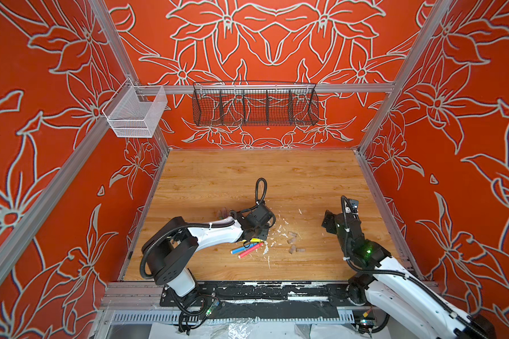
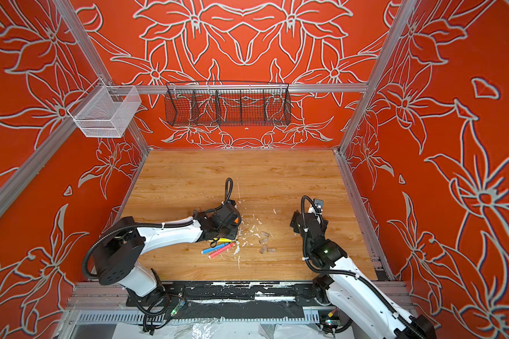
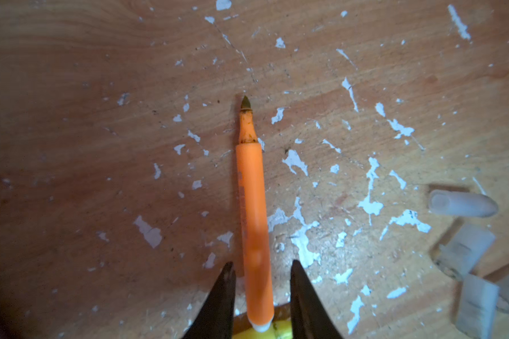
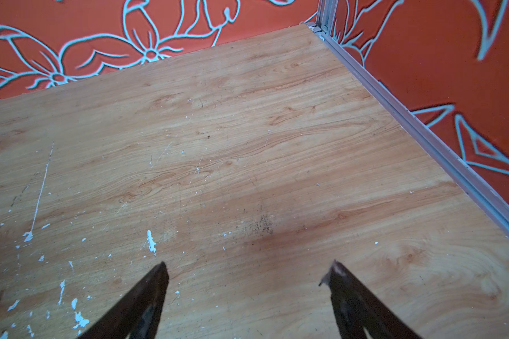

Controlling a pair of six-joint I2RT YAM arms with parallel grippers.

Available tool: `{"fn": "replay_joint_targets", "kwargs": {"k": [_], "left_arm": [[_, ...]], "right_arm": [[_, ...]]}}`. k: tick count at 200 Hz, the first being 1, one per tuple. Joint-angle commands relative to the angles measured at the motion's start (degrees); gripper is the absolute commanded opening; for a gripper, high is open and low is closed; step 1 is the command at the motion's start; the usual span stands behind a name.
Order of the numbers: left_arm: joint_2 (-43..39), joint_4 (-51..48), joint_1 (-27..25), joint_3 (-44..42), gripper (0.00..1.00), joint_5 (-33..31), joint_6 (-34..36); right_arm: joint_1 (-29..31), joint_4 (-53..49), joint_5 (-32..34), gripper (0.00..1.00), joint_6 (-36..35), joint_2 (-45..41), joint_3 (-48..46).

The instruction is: Insert the pens into the pen caps

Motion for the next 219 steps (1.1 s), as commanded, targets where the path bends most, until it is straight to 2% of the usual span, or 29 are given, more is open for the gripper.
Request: {"fn": "replay_joint_targets", "kwargs": {"k": [1,49,101,127,158,174,206,219], "left_arm": [[3.3,-4.0,-0.5,2.7,0.29,-1.5,0.3],[7.6,-8.4,-0.5,6.0,0.22,-3.3,-0.8],[9.0,-10.2,-0.5,6.8,0.21,-4.5,-1.5],[9.9,-9.9,-0.5,6.9,0.11,-4.3,-1.3],[10.2,-10.1,-0.4,7.8,0.04,-1.4,-0.9],[9.5,-11.5,-0.3,8.9,0.01,-0.1,-0.9],[3.6,-17.5,-0.3,11.8,0.00,0.7,-1.5],[-0.5,-19.9,-0.3,13.2,0.00,3.2,-1.0]], "right_arm": [[-0.3,0.8,0.9,0.87,0.5,0.3,-0.3],[-0.5,0.8,0.6,0.87,0.5,0.4,-0.3],[-0.7,0.8,0.1,0.87,0.4,0.5,-0.2],[-0.7,0.7,-0.1,0.87,0.5,0.3,-0.2],[-0.7,-0.7,-1.3,0.85,1.2,-1.1,0.2],[-0.7,-2.0,-4.9,0.83,2.3,-2.4,1.1],[-0.6,0.2,-19.1,0.81,5.5,-4.5,2.2],[-0.3,1.8,-24.1,0.81,7.3,-4.4,2.2]]}}
